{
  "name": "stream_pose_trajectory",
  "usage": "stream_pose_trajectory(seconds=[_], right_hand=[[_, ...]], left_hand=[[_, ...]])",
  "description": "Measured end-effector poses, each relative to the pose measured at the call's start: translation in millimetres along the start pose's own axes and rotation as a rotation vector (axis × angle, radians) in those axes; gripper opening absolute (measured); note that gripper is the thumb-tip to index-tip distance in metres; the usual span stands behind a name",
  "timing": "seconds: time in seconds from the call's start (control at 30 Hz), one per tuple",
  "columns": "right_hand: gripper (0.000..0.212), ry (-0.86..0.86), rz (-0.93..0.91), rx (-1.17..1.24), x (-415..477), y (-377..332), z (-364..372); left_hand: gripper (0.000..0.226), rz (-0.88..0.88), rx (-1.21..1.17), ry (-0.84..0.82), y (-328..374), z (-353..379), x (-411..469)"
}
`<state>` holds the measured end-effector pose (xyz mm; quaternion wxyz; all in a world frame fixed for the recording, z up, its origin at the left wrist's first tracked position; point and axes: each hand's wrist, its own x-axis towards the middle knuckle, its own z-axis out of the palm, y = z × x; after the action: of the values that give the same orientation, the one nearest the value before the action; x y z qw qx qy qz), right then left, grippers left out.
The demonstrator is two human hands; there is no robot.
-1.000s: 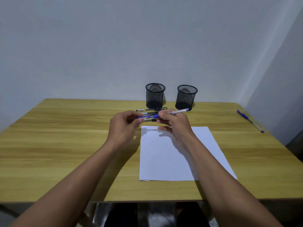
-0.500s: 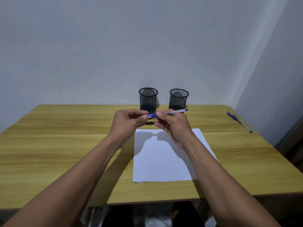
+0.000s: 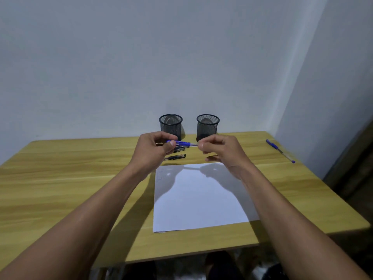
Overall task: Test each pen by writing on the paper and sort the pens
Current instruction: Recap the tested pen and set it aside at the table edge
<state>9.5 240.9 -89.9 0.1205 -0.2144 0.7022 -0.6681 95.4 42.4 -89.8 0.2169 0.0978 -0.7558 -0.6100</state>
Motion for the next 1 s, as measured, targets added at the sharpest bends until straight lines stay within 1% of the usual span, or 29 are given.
stream_pose_trajectory(seconds=[0.1,0.2,0.27,0.37,0.43,0.5,0.63,0.83,1.0], right_hand=[[0.009,0.028,-0.075,-0.271,-2,-1,-18],[0.006,0.116,-0.146,-0.494,-3,3,-42],[0.005,0.178,-0.151,-0.603,-7,6,-62],[0.005,0.278,-0.113,-0.695,-11,14,-94],[0.006,0.347,-0.058,-0.735,-12,23,-117],[0.009,0.422,0.004,-0.772,-11,33,-139],[0.018,0.538,0.126,-0.921,1,55,-174],[0.023,0.587,0.218,-1.104,37,84,-197],[0.024,0.594,0.243,-1.17,55,100,-205]], left_hand=[[0.009,0.011,-0.009,-0.035,4,19,5],[0.011,0.007,-0.001,-0.088,6,48,16],[0.015,0.026,0.034,-0.111,5,73,25],[0.028,0.07,0.17,-0.093,2,113,41],[0.032,0.118,0.299,-0.099,0,140,50],[0.035,0.167,0.431,-0.174,-5,167,57],[0.045,0.203,0.7,-0.401,-19,214,76],[0.069,0.224,0.977,-0.573,-34,268,107],[0.064,0.252,1.133,-0.613,-39,290,117]])
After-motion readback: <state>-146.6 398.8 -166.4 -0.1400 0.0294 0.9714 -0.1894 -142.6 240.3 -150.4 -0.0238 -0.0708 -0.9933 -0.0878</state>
